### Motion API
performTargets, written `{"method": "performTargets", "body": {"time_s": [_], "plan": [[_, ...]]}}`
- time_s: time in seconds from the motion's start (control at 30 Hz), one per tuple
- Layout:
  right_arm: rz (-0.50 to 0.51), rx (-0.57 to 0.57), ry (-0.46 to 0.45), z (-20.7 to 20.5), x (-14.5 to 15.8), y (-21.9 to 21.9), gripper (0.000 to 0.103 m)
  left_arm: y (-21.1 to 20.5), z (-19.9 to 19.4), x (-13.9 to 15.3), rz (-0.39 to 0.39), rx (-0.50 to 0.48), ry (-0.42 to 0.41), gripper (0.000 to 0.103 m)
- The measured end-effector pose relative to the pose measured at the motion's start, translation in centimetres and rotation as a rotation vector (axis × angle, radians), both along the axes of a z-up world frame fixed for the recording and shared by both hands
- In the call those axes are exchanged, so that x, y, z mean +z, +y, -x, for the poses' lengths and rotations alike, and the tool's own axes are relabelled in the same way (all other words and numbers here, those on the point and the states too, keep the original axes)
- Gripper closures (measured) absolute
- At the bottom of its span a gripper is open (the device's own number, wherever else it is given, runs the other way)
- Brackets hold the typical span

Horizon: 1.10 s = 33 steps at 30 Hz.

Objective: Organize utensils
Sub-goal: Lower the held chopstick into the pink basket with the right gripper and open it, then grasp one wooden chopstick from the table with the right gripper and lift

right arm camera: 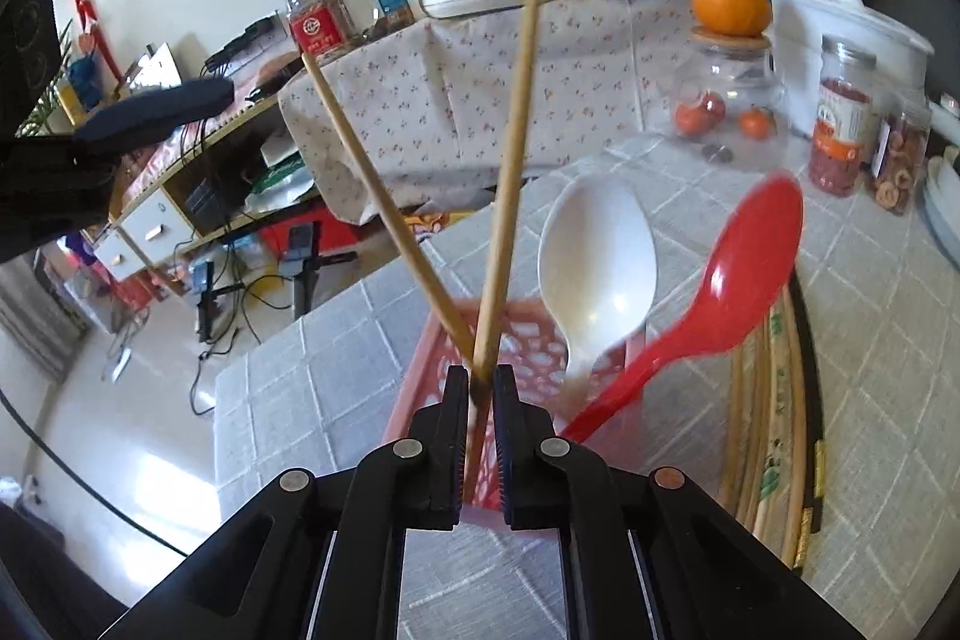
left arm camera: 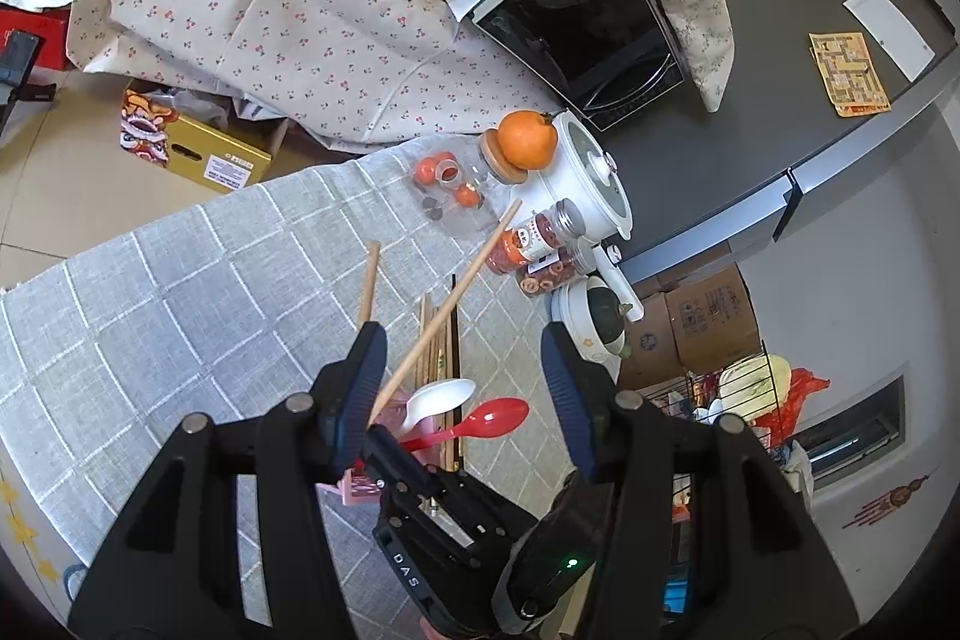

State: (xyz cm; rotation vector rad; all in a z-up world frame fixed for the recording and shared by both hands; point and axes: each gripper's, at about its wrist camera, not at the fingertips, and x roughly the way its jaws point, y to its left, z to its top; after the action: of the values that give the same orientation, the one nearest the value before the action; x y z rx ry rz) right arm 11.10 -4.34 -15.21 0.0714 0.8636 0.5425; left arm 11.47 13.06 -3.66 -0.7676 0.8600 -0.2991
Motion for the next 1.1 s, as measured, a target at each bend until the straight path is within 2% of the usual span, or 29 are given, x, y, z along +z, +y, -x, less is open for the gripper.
{"method": "performTargets", "body": {"time_s": [0.27, 0.33, 0.43, 0.53, 0.63, 0.9, 0.97, 1.03, 1.07, 1.1], "plan": [[0.075, 0.025, 0.075, -0.6, -0.6, 0.6, 0.096, -0.1, 0.0, 0.0, -0.008, -0.007, 0.005, 0.049], [0.095, 0.041, 0.117, -1.0, -0.6, 0.8, 0.096, -0.2, 0.0, 0.0, -0.016, -0.009, 0.008, 0.049], [0.003, 0.071, 0.161, -1.6, 0.4, 0.2, 0.096, -0.5, 0.0, -0.1, -0.042, -0.007, 0.028, 0.049], [0.085, 0.057, 0.196, -2.1, -0.8, 0.2, 0.096, -0.5, 0.0, -0.4, -0.064, -0.004, 0.048, 0.049], [0.027, 0.059, 0.193, -2.1, -0.1, -0.4, 0.095, -0.5, 0.1, -0.4, -0.061, -0.011, 0.056, 0.049], [0.022, 0.068, 0.169, -1.5, 3.2, -2.2, 0.093, -1.3, 0.2, -0.1, -0.081, -0.035, 0.058, 0.049], [0.024, 0.049, 0.178, -1.2, 4.8, -3.8, 0.089, -1.7, 0.3, 0.2, -0.130, -0.036, 0.061, 0.049], [0.021, 0.021, 0.177, -1.0, 6.8, -6.3, 0.076, -2.4, 0.4, 0.4, -0.201, -0.035, 0.073, 0.049], [0.018, 0.005, 0.158, -0.9, 7.8, -7.5, 0.073, -2.7, 0.5, 0.5, -0.232, -0.037, 0.078, 0.049], [0.008, -0.028, 0.130, -0.7, 9.0, -9.3, 0.064, -3.0, 0.6, 0.5, -0.259, -0.042, 0.082, 0.049]]}}
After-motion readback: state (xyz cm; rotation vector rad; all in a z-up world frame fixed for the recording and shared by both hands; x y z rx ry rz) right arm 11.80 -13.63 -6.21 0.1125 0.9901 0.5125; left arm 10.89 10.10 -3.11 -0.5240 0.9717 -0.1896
